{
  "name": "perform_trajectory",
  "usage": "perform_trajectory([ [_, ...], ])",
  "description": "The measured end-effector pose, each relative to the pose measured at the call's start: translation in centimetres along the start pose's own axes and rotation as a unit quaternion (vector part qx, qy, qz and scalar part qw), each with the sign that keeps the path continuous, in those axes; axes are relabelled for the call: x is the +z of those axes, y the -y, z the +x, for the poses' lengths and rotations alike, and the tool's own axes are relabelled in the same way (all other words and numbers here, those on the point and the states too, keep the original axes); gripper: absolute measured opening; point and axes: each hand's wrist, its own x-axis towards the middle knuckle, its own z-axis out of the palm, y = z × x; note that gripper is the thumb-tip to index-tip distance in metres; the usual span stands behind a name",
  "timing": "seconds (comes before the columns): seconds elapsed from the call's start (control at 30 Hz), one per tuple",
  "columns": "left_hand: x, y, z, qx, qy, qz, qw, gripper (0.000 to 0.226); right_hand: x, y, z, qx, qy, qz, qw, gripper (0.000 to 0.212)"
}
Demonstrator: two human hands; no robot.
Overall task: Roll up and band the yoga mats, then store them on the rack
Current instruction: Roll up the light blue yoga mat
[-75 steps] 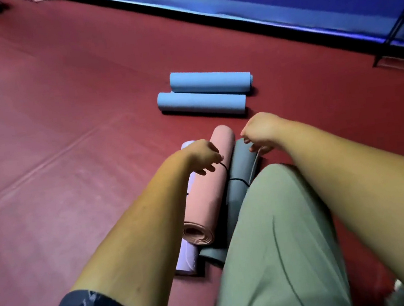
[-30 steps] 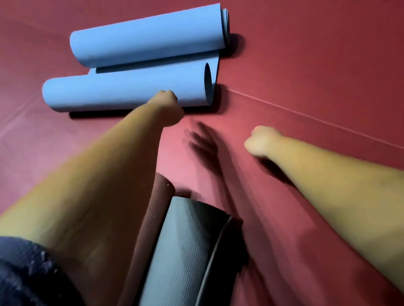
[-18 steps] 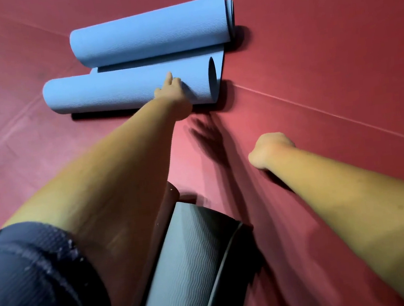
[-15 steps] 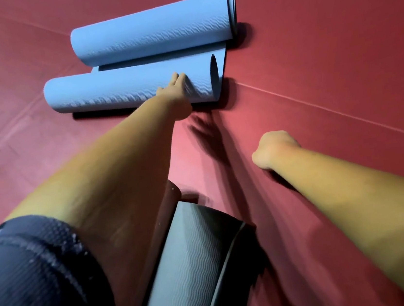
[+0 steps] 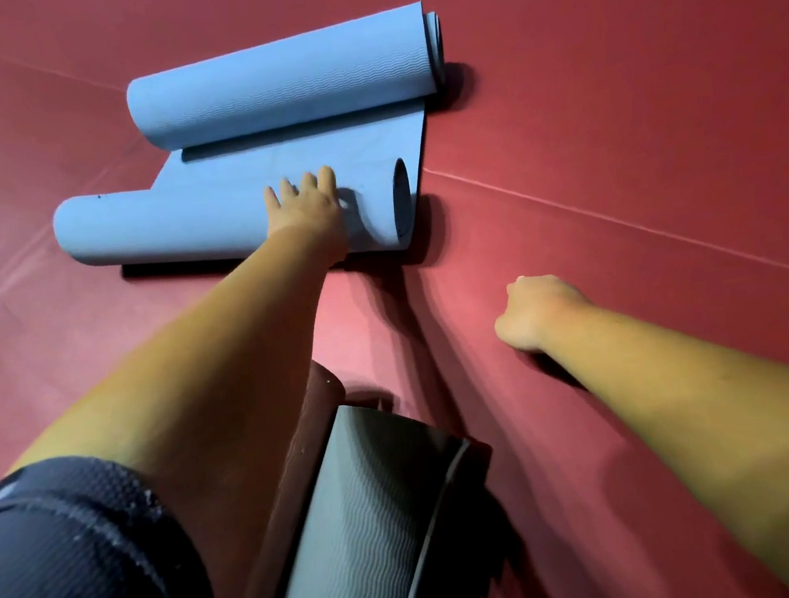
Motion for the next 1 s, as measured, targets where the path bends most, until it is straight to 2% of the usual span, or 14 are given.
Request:
perform_trajectory([
  [0.1, -0.2, 0.2, -0.5, 0.014, 0.006, -0.004, 1.0, 0.06, 0.1, -0.9, 0.5, -0.001, 0.019, 0.043, 0.999, 0.059],
  [0.17, -0.7, 0.4, -1.2, 0.045, 0.006, 0.049, 0.998, 0.056, -0.5, -1.9, 1.1, 0.0, 0.0, 0.097, 0.995, 0.054],
  [0.23, -1.5, 0.5, -1.9, 0.067, -0.01, 0.052, 0.996, 0.044, -1.6, -3.0, 1.2, 0.009, -0.029, 0.2, 0.979, 0.052],
  [0.3, -2.7, -0.4, -3.1, 0.095, -0.037, 0.021, 0.995, 0.035, -3.2, -3.7, 0.7, 0.02, -0.046, 0.363, 0.93, 0.055],
  [0.37, -4.0, -2.5, -4.6, 0.125, -0.052, -0.01, 0.991, 0.035, -4.8, -3.5, 0.1, 0.014, -0.038, 0.528, 0.848, 0.061],
  [0.43, -5.0, -5.4, -6.4, 0.156, -0.06, -0.053, 0.984, 0.037, -6.6, -2.7, 0.0, -0.015, -0.018, 0.621, 0.784, 0.073],
  [0.5, -5.2, -8.1, -8.2, 0.19, -0.075, -0.09, 0.975, 0.041, -7.9, -1.9, 0.3, -0.036, 0.005, 0.673, 0.739, 0.073],
  [0.57, -4.7, -9.5, -9.3, 0.216, -0.083, -0.123, 0.965, 0.05, -8.1, -1.9, 1.3, -0.006, -0.008, 0.68, 0.733, 0.08],
  [0.67, -4.0, -7.4, -9.4, 0.187, -0.039, -0.136, 0.972, 0.09, -7.0, -2.2, 2.7, 0.07, -0.074, 0.696, 0.711, 0.044],
  [0.73, -2.6, -3.7, -8.8, 0.134, -0.009, -0.058, 0.989, 0.11, -6.7, -2.8, 2.6, 0.096, -0.123, 0.662, 0.733, 0.035],
  [0.8, -0.5, 0.8, -8.5, 0.036, 0.025, -0.033, 0.998, 0.117, -6.7, -3.4, 2.4, 0.094, -0.167, 0.592, 0.783, 0.032],
  [0.87, 1.0, 3.5, -8.9, -0.031, 0.041, -0.074, 0.996, 0.123, -7.0, -3.8, 2.1, 0.095, -0.194, 0.551, 0.806, 0.017],
  [0.93, 1.6, 3.2, -9.5, -0.026, 0.05, -0.105, 0.993, 0.121, -7.4, -4.5, 2.0, 0.112, -0.224, 0.524, 0.814, 0.015],
  [1.0, 1.5, 1.3, -9.6, -0.008, 0.051, -0.118, 0.992, 0.117, -7.5, -5.9, 1.9, 0.145, -0.25, 0.506, 0.813, 0.03],
])
